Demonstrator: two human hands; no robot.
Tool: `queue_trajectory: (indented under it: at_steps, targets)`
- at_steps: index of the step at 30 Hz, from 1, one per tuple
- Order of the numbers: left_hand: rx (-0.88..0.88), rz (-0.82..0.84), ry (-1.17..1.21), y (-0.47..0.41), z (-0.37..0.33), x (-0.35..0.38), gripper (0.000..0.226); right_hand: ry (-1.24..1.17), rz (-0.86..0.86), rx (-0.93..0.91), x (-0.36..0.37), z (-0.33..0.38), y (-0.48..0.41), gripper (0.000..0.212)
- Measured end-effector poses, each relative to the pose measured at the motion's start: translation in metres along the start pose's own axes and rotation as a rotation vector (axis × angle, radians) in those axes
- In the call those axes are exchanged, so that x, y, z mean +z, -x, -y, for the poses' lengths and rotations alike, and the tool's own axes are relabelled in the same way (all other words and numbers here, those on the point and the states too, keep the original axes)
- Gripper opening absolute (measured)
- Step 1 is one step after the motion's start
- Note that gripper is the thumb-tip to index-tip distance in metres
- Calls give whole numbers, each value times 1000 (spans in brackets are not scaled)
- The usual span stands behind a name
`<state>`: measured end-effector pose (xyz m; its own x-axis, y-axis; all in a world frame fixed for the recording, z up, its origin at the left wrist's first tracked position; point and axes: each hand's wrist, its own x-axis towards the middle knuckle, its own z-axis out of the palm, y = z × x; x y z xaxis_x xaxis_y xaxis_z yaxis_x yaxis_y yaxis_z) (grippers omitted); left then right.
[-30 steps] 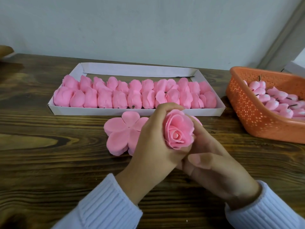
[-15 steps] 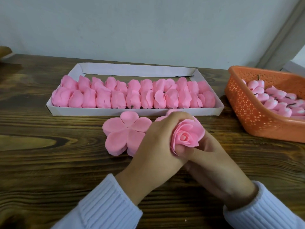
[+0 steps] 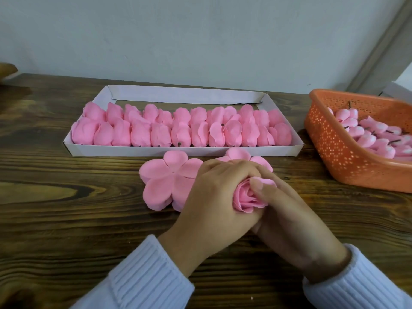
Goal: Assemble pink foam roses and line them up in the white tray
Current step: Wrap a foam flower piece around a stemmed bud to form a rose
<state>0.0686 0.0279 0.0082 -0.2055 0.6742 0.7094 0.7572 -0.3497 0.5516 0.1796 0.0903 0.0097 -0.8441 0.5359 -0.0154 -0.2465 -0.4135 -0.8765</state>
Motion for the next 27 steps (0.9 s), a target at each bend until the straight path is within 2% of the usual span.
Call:
queue_trajectory:
  at_steps: [4,6,8,10,12,14,16,18,21,23,25,27]
  targets:
    - [-16,-4,14,2,0,1,14,38,-11,-8,3,-1,1,41]
    - [-7,-39,51,2,-1,1,12,-5,53,2,4,1,0,43]
    - [-27,-97,150,2,-2,1,13,-139,130,74,4,3,-2,50]
    - [-121,-125,326,1,-4,-1,14,-199,94,204,1,4,-4,54]
    - [-209,-104,505,0,-5,-3,16,-134,56,289,-1,2,-6,51]
    - [-230,-63,595,-2,-5,-4,18,-120,122,335,-2,0,-5,52]
    - [-240,-23,630,-2,-6,-5,18,-132,186,341,-1,1,-4,50]
    - [-266,6,691,-2,-6,-6,19,-152,179,299,-3,2,-3,47]
    - [-309,92,770,-1,-2,-5,64,-259,171,218,-3,3,-3,33]
    - [-343,150,750,-2,0,-4,82,-288,164,205,-3,2,-3,34]
    - [-385,154,714,-3,1,-4,75,-278,172,181,-3,2,-4,37]
    - [-396,132,716,-4,0,-5,48,-219,192,141,-4,1,-4,54]
